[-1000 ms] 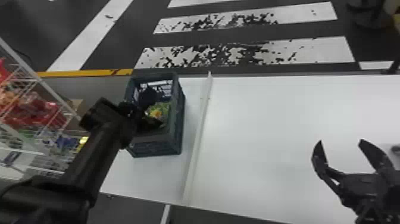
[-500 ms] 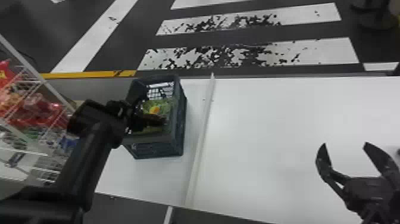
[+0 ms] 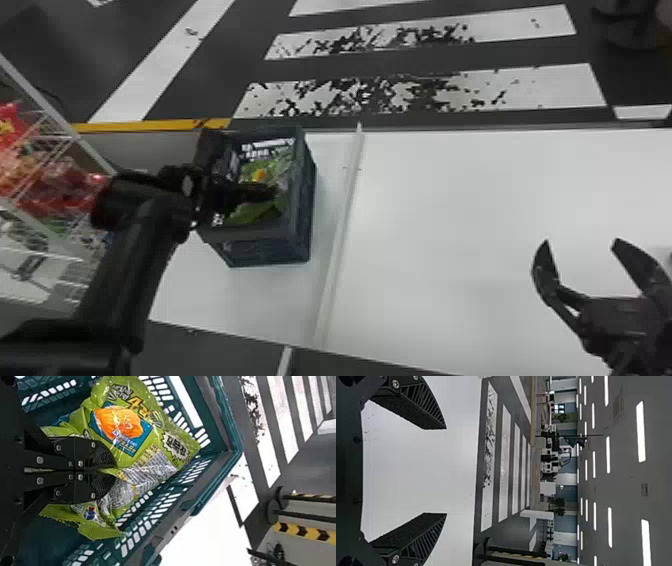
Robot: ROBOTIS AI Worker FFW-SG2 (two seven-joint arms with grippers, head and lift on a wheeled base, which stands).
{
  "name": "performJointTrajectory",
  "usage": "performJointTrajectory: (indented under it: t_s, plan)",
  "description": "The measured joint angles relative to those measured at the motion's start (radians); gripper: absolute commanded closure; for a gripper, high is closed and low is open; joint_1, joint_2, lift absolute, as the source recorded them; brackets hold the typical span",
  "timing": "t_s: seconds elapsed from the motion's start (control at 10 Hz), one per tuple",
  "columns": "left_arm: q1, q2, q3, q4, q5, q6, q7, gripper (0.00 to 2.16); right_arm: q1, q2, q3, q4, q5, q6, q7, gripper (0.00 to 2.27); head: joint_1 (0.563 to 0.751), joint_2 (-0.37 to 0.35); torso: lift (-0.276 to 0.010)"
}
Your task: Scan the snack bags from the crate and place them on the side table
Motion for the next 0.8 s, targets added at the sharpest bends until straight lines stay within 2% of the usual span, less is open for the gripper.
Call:
performJointTrajectory:
  t_s: [0.4, 0.8]
  plan:
    - [0.010, 0.010, 0.097, -0.013, 0.161, 0.001, -0.077, 2.13, -0.001, 0.000, 0.000, -0.001, 0.000, 0.006, 0.000, 0.11, 0.695, 0.276, -0.050]
    - [0.017, 0.021, 0.148, -0.014, 0.317, 0.025, -0.153, 2.13, -0.002, 0.000, 0.000, -0.001, 0.001, 0.007, 0.000, 0.11, 0.695, 0.264, -0.050]
